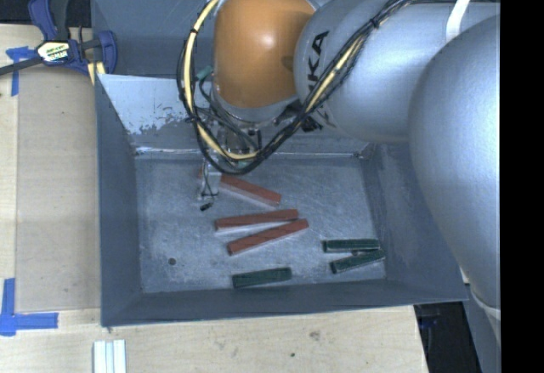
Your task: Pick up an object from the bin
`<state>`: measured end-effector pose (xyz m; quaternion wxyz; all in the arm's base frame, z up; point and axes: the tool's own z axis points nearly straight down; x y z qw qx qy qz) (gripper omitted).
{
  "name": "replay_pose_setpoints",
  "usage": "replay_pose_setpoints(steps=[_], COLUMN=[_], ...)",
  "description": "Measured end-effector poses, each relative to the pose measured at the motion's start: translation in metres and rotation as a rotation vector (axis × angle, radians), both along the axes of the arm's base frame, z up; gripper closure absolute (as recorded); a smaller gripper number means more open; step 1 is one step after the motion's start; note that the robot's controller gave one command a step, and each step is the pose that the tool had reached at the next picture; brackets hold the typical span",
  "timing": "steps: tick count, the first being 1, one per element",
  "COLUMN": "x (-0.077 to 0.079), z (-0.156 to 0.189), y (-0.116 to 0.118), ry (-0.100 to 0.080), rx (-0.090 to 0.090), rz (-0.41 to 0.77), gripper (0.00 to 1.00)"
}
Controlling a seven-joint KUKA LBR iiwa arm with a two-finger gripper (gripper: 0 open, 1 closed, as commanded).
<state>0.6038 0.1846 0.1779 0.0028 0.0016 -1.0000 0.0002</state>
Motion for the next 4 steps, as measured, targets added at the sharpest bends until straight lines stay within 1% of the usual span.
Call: replay_pose_setpoints(steps=[1, 2, 3, 4], x=[0.023, 0.022, 0.023, 0.019], z=[-0.111, -0.107, -0.107, 0.021], y=[-0.038, -0.082, -0.079, -0.071], ry=[-0.002, -0.006, -0.008, -0.017], rx=[0.0, 0.0, 0.002, 0.001], rz=[0.304, 0.292, 0.292, 0.504], gripper=[0.0, 0.0, 1.0, 1.0])
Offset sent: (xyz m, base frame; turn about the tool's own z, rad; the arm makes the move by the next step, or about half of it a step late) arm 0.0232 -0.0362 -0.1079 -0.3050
